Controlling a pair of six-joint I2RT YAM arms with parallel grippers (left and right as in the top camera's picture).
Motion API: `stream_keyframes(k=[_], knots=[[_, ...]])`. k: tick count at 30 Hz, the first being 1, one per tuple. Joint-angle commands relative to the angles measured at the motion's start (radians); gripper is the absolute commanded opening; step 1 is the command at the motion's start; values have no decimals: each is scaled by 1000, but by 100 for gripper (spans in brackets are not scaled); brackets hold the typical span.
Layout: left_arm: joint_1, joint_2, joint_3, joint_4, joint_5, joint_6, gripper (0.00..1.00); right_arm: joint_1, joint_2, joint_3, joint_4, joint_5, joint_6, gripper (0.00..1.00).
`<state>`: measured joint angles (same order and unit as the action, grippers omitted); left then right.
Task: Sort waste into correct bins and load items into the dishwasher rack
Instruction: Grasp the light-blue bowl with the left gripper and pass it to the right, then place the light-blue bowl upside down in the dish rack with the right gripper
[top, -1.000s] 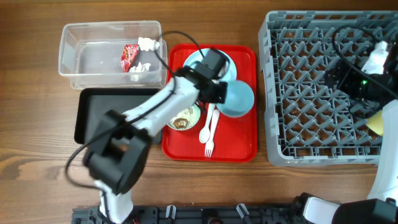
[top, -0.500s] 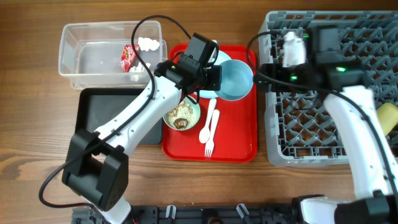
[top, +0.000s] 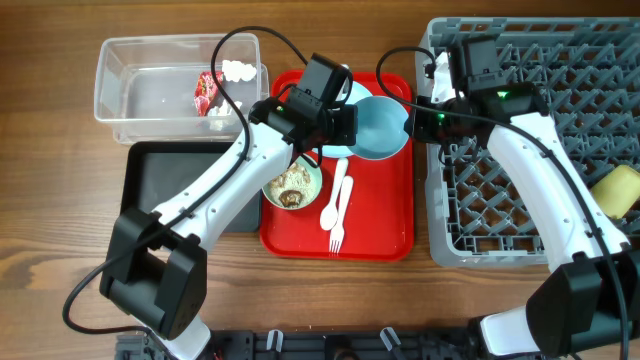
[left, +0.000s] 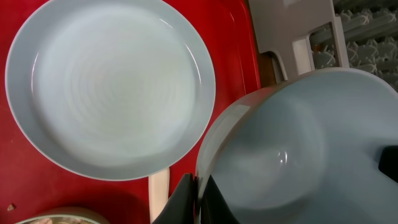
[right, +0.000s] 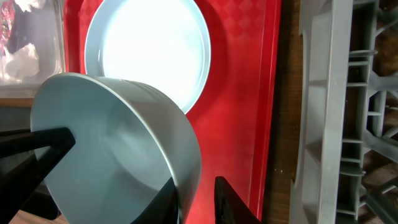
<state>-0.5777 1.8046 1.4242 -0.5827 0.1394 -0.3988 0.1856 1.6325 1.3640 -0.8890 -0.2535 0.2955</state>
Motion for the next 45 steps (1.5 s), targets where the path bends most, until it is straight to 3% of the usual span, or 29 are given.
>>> stream_keyframes(k=[1, 8, 19, 20, 21, 23, 27, 31, 33, 37, 45], knots=[[1, -40, 3, 1, 9, -3, 4, -8, 16, 2, 6, 48, 24, 18], [1, -81, 3, 4, 10, -33, 4, -8, 16, 2, 6, 48, 48, 9], [-5, -89, 3, 33, 54, -36, 5, -8, 15, 2, 3, 48, 45, 4], [-5, -89, 3, 32, 54, -35, 8, -8, 15, 2, 4, 57, 43, 4], [-2, -89, 3, 24, 50, -34, 29, -9, 13, 5, 2, 88, 39, 4], [10, -89, 3, 0, 45, -24, 51, -16, 1, 9, 3, 127, 19, 4], [74, -108, 3, -68, 27, -24, 54, -63, -68, 35, 22, 339, 17, 4], [188, -179, 3, -134, 27, -23, 55, -150, -135, 46, 163, 641, -53, 4], [258, -231, 3, -166, 27, 1, 55, -220, -143, 46, 315, 811, -174, 4], [331, -303, 3, -187, 27, 3, 55, -327, -115, 46, 587, 961, -423, 4], [354, -323, 3, -194, 27, 2, 55, -493, 68, 46, 1004, 1198, -926, 4]])
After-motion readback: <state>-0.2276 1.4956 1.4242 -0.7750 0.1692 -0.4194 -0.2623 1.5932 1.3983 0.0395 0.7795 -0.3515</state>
